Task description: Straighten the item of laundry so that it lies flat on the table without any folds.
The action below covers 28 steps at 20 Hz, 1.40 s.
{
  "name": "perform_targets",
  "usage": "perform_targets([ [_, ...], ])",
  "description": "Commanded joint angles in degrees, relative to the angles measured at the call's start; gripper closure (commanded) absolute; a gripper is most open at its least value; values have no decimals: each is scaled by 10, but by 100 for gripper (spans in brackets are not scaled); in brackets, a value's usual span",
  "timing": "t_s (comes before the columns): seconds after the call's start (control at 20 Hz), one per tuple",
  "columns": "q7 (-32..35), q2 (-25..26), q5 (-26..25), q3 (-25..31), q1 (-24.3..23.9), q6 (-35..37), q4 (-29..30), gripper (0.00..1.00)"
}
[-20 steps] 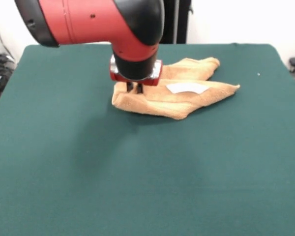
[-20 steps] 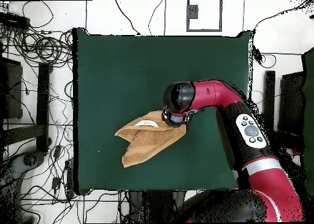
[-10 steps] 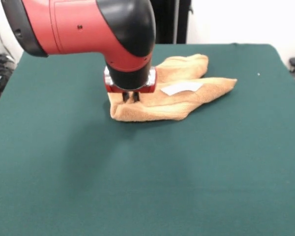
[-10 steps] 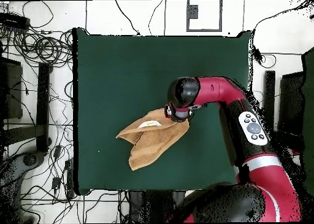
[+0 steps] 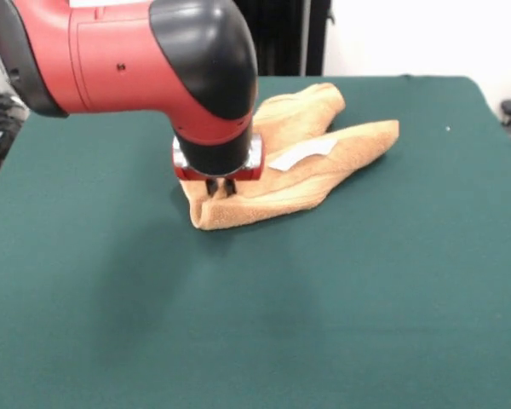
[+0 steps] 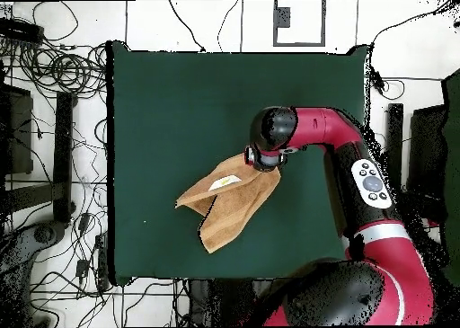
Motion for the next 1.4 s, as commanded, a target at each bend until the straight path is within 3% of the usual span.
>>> perform_targets([
  [0.05, -229, 50, -16, 62, 4, -22, -82, 100],
  [0.4, -266, 85, -40, 70, 3, -42, -122, 100],
  [1.05, -274, 80, -72, 58, 8, -82, -110, 100],
  [1.1, -274, 79, -71, 56, 9, -81, -111, 0],
  [1.4, -273, 80, -70, 54, 11, -72, -114, 0],
])
